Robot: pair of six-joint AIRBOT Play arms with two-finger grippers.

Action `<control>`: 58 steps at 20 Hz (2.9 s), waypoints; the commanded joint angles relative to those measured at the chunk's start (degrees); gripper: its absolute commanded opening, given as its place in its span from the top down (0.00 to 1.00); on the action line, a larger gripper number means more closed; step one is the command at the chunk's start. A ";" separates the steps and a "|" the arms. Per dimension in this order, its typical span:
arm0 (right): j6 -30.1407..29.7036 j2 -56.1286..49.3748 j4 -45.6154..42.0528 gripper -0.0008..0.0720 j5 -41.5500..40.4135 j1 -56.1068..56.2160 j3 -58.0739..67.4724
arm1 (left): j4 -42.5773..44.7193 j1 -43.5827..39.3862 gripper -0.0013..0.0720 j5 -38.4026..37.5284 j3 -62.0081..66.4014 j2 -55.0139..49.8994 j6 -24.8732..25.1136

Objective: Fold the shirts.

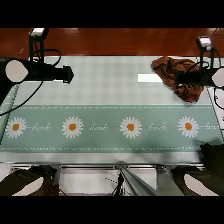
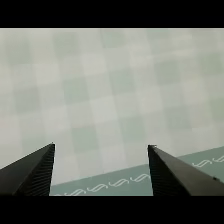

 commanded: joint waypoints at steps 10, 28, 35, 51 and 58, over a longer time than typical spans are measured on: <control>27.65 -23.80 -0.81 0.16 -18.51 -17.07 8.15 | 0.15 0.07 0.00 5.20 0.00 0.02 0.00; 18.21 -15.28 7.08 0.95 -27.61 -10.27 8.20 | -0.07 -0.04 0.00 -3.89 7.63 0.52 0.00; 8.94 17.33 7.10 0.95 -27.45 0.50 8.20 | -0.04 -0.04 0.00 -18.75 31.12 3.93 0.04; 5.49 8.66 13.33 0.95 9.81 41.70 8.11 | 0.00 -0.04 0.00 -38.60 31.21 15.87 0.00; 5.49 -14.64 10.08 0.63 9.57 47.50 8.13 | -0.07 -0.04 0.00 -36.89 9.27 15.87 -0.04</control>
